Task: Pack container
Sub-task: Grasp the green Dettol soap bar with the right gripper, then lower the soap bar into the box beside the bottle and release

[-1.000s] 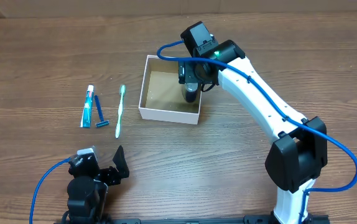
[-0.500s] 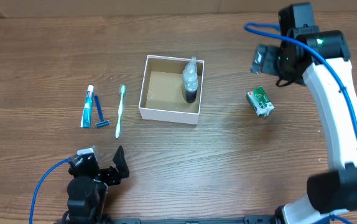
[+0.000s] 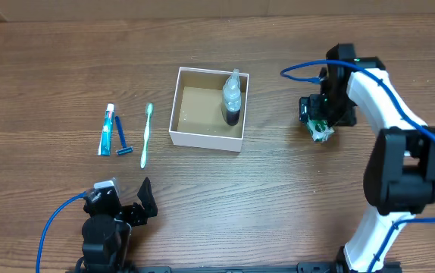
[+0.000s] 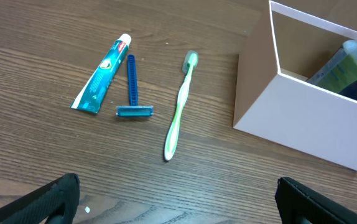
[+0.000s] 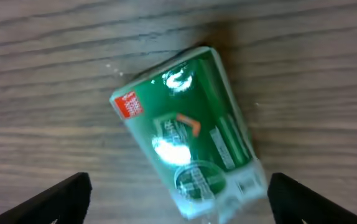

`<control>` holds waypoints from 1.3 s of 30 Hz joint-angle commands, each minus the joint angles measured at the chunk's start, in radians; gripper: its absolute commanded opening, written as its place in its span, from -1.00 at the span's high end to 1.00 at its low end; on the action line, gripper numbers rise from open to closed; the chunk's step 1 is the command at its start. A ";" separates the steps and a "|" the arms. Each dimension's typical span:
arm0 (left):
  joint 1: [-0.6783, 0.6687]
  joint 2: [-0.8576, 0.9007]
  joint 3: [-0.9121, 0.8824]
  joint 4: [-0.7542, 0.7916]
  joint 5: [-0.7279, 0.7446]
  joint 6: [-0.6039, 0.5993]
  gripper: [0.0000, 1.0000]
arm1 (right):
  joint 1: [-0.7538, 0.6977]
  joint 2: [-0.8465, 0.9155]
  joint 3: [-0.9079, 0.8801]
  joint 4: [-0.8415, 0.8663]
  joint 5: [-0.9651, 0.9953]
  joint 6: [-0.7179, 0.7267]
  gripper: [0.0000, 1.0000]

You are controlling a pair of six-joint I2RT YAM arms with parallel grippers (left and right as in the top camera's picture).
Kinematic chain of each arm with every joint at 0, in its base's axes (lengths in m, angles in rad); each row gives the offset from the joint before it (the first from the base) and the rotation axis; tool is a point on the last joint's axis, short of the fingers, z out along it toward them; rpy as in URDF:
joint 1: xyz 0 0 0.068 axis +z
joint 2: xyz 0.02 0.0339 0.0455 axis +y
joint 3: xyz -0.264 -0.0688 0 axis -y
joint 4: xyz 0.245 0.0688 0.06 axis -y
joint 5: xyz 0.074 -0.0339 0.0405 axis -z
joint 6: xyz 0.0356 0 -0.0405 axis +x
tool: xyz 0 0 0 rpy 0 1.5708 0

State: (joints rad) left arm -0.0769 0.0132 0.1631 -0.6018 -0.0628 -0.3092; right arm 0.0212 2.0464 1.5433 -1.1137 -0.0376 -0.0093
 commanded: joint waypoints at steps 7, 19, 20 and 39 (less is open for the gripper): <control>0.006 -0.010 -0.010 0.001 0.011 -0.009 -1.00 | 0.010 0.080 -0.006 0.024 -0.008 0.038 -0.32; 0.006 -0.010 -0.010 0.001 0.011 -0.009 -1.00 | 0.011 0.061 0.000 -0.051 0.047 0.126 0.12; 0.006 -0.010 -0.010 0.001 0.011 -0.009 -1.00 | 0.014 0.045 0.007 -0.071 0.045 0.127 0.13; 0.006 -0.010 -0.010 0.001 0.011 -0.009 -1.00 | 0.681 -0.399 0.064 0.035 0.062 0.222 0.22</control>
State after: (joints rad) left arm -0.0769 0.0132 0.1631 -0.6018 -0.0631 -0.3092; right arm 0.6376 1.6165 1.6035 -1.1179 -0.0376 0.1993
